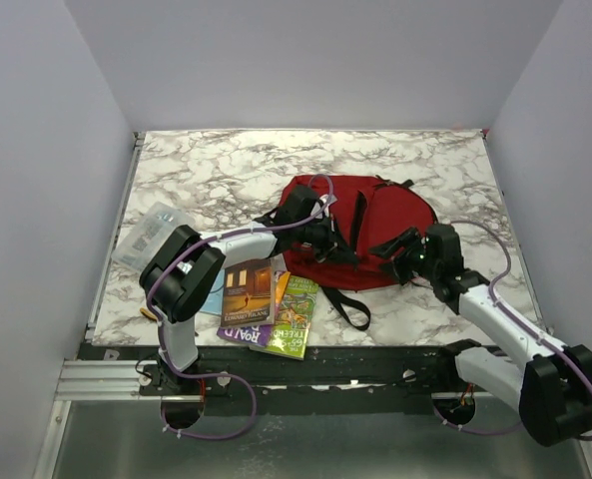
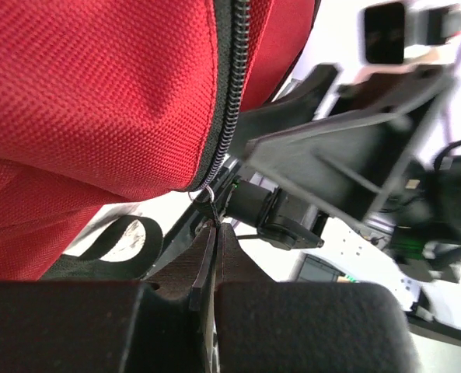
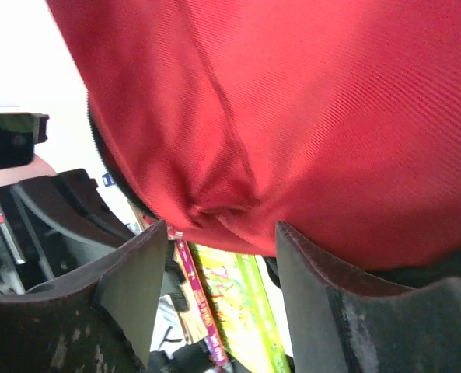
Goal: Pack the student bag
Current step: Zip the student bag at the center of the board.
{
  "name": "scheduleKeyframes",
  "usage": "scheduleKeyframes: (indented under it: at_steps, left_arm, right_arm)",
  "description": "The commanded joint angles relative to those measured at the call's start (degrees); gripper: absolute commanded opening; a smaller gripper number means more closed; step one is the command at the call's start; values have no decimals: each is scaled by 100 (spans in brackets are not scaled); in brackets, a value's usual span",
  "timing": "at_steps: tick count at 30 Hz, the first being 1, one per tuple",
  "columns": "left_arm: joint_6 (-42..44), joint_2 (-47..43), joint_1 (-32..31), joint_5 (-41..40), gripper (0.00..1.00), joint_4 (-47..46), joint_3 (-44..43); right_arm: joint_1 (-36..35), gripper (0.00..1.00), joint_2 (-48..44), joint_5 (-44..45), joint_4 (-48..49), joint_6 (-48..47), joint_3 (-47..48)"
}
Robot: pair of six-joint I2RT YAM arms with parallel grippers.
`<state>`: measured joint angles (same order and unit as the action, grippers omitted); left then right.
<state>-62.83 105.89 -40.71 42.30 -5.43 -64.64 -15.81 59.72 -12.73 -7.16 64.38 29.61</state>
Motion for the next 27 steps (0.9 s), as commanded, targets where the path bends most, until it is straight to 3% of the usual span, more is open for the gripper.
scheduleKeyframes:
  at_steps: [1, 10, 15, 19, 23, 27]
  left_arm:
    - [-498, -142, 0, 489, 0, -54, -66]
    - [-1074, -59, 26, 490, 0, -74, -92]
    - [-1211, -42, 108, 443, 0, -98, -60]
    - [-1306, 28, 167, 521, 0, -197, -48]
    - [-1523, 23, 190, 591, 0, -477, 40]
    - [-1640, -14, 193, 647, 0, -588, 72]
  right_arm:
    - [-44, 58, -275, -287, 1012, 1537, -1015]
    - [-133, 59, 347, -629, 1296, 1683, -913]
    - [-164, 62, -275, -523, 344, 1363, -746]
    - [-178, 62, -979, -579, 138, 1885, -1201]
    - [-181, 62, -1322, -377, 653, 2562, -1606]
    - [-194, 62, -742, -438, 1199, 2688, -1538]
